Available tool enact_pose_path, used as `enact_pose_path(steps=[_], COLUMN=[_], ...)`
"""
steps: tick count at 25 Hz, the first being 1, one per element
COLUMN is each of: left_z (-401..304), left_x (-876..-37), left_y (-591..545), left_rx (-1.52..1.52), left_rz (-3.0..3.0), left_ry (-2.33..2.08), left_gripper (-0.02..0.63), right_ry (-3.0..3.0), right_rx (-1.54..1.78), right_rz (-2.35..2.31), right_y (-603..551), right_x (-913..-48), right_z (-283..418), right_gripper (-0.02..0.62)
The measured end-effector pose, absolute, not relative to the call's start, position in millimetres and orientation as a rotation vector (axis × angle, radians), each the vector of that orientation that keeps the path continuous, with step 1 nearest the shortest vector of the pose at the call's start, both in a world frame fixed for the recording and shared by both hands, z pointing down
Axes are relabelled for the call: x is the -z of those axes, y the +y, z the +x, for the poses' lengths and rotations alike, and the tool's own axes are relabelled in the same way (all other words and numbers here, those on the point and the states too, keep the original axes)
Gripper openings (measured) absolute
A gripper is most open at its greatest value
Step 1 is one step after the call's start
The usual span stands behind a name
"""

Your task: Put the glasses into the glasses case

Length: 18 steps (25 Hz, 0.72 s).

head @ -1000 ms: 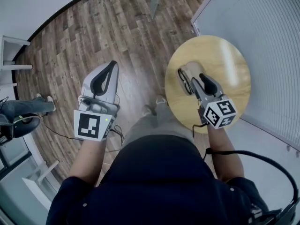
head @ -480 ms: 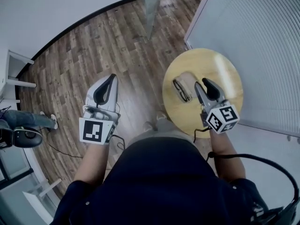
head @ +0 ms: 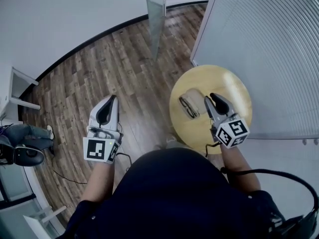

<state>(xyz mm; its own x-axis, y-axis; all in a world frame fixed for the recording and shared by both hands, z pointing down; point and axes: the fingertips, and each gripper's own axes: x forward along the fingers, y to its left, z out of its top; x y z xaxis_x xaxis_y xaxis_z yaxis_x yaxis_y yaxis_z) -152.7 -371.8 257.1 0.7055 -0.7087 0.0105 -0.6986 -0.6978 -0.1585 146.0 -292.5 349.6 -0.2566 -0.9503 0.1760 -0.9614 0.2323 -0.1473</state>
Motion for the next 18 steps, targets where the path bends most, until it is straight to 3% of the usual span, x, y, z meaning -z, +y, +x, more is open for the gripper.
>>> enact_pose_path(steps=[5, 18], left_z=[-160.9, -168.7], left_x=[-242.4, -217.7], left_y=[-376.0, -374.7], left_rx=[0.040, -0.015], left_rz=[-2.770, -2.716], left_ry=[1.198, 1.194], left_gripper=[0.001, 0.000], right_ry=[-2.444, -2.462], right_rx=[-0.254, -0.072], right_rz=[1.949, 1.997], right_y=[-287.8, -297.1], right_x=[-330.8, -290.7], right_z=[146.6, 136.0], right_gripper=[0.011, 0.008])
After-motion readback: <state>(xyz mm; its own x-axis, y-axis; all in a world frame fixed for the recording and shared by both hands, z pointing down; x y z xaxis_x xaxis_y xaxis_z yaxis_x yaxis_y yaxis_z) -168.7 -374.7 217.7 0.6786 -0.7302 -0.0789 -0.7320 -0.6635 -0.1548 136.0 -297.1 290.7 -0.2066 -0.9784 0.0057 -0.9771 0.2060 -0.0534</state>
